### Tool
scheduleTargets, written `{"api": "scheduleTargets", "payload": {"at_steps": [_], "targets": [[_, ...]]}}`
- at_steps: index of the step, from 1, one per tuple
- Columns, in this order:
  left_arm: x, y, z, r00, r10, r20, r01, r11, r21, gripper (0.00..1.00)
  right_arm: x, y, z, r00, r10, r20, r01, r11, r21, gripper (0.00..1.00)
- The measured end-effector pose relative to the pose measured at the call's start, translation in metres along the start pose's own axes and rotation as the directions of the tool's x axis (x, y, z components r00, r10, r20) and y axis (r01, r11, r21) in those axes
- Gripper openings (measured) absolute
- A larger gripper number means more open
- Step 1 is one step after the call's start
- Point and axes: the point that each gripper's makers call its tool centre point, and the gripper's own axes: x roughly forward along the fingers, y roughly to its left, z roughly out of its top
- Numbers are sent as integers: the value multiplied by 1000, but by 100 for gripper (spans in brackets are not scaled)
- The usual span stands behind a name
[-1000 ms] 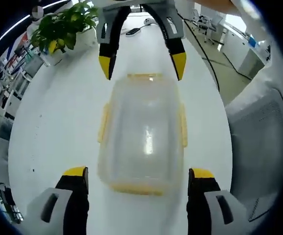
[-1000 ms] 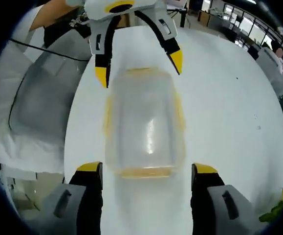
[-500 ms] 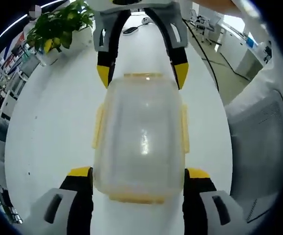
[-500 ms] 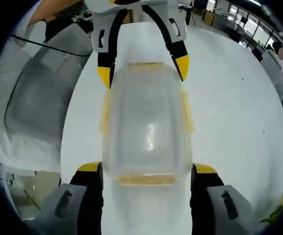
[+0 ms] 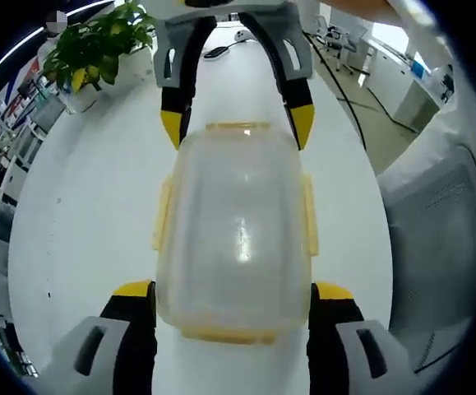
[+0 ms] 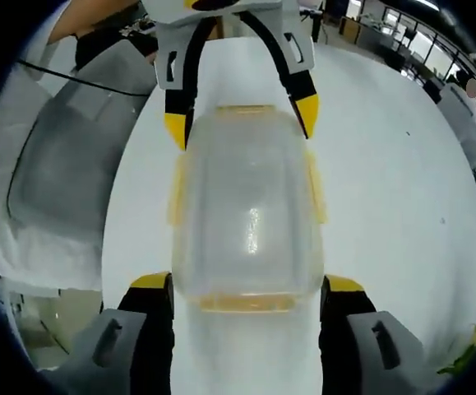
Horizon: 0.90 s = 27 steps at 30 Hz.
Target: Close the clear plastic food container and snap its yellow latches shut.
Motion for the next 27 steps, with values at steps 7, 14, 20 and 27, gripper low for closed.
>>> {"api": "scheduleTargets", "payload": {"at_steps": [7, 14, 20, 27], "targets": [[-6, -2, -15, 1000, 3, -20, -3, 1000, 6, 72, 6, 2, 15, 1000, -2, 18, 2, 1000, -1, 69], [-14, -3, -38, 999, 9, -45, -8, 1000, 10, 73, 15, 4, 38, 999, -1, 44, 1, 1000, -7, 69], [-20, -5, -58, 997, 20, -68, -20, 1000, 3, 74, 23, 6, 58, 997, 6, 79, -4, 1000, -20, 69], [-28, -9, -76, 996, 18, -82, -20, 1000, -22, 74, 30, 7, 76, 996, 16, 88, -13, 999, -41, 69]]}}
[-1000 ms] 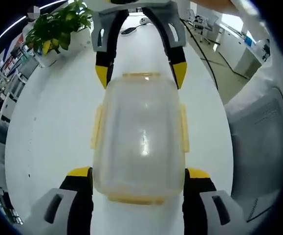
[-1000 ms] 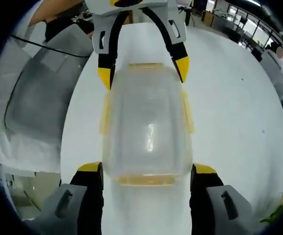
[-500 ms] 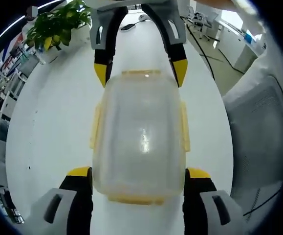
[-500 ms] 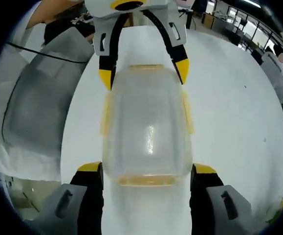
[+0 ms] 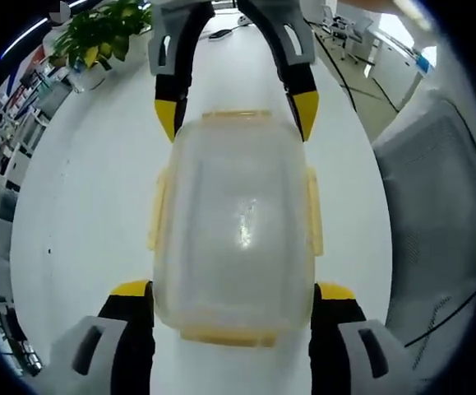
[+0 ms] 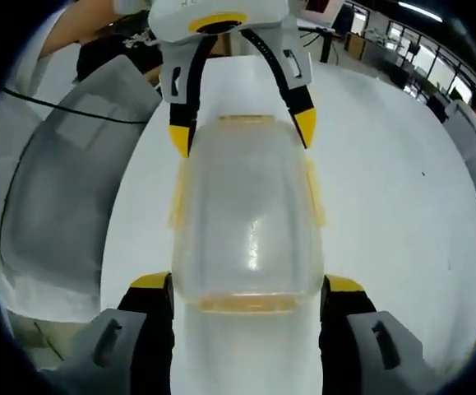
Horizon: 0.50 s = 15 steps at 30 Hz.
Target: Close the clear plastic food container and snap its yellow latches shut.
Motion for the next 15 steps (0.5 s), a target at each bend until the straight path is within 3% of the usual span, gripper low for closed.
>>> {"api": "scheduleTargets", "payload": {"at_steps": [8, 15], "targets": [[-5, -3, -17, 1000, 1, -11, -2, 1000, -26, 75, 8, 2, 16, 1000, 9, 8, -9, 1000, -15, 69], [-6, -3, -21, 1000, 2, -20, -3, 999, -34, 75, 10, 3, 20, 1000, 11, 5, -11, 1000, -18, 69]]}}
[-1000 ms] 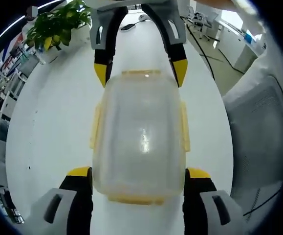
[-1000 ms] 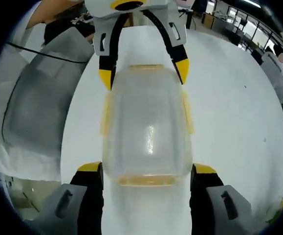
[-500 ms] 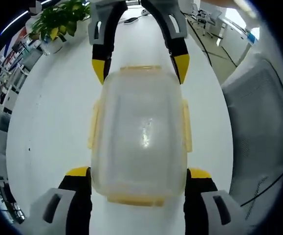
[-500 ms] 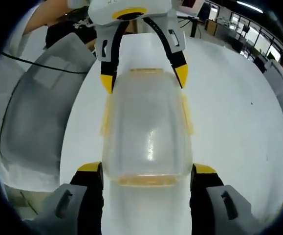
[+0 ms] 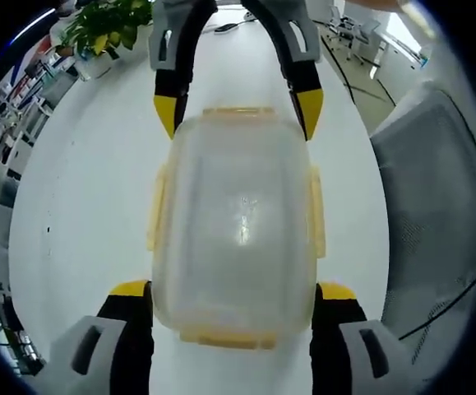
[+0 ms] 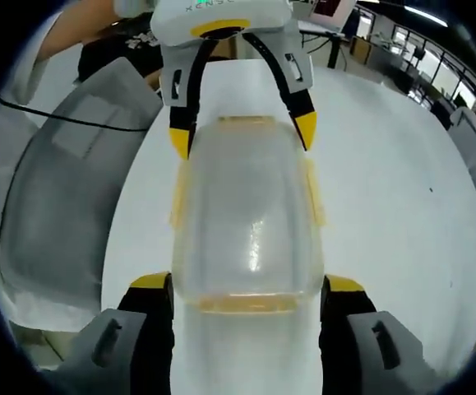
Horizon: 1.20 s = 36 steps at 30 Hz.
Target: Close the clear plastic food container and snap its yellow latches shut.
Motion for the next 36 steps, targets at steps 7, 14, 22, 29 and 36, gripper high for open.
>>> {"api": "scheduleTargets", "payload": {"at_steps": [7, 14, 22, 29, 36], "targets": [[0, 1, 1, 1000, -3, 0, 3, 1000, 3, 76, 0, -1, 0, 1000, 6, 6, -6, 1000, 0, 70], [1, 7, 1, 1000, -8, 2, 8, 1000, 0, 76, -1, -6, 0, 1000, 11, -4, -11, 1000, -6, 70], [4, 26, 0, 1000, -9, -15, 9, 1000, 10, 76, -1, -25, 2, 1000, 7, 4, -7, 1000, -1, 70], [7, 49, 2, 1000, -11, 2, 11, 1000, 9, 76, -2, -49, -1, 1000, 5, -10, -5, 1000, 0, 70], [9, 70, 0, 1000, -12, -2, 12, 1000, 11, 76, -1, -70, 3, 1000, 3, 4, -3, 1000, 4, 70]]}}
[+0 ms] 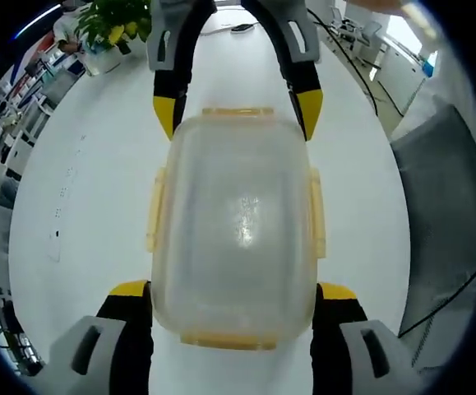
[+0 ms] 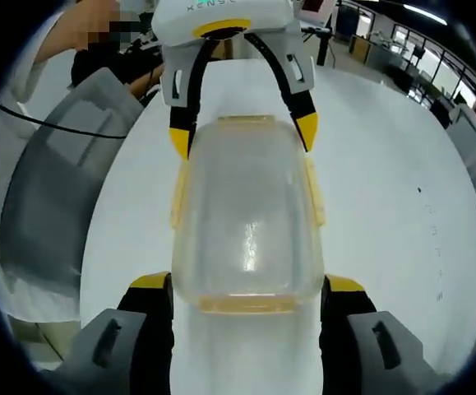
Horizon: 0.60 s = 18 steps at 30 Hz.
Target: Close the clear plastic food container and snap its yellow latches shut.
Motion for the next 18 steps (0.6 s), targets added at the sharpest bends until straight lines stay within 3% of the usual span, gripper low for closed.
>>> {"api": "scheduleTargets", "payload": {"at_steps": [7, 18], "targets": [[3, 16, -2, 1000, -5, -22, 5, 1000, 16, 76, 0, -14, 1, 1000, -6, 13, 6, 1000, 13, 70], [4, 26, -3, 999, -8, -36, 9, 1000, 26, 76, 0, -22, 2, 1000, -11, 16, 11, 1000, 19, 70]]}}
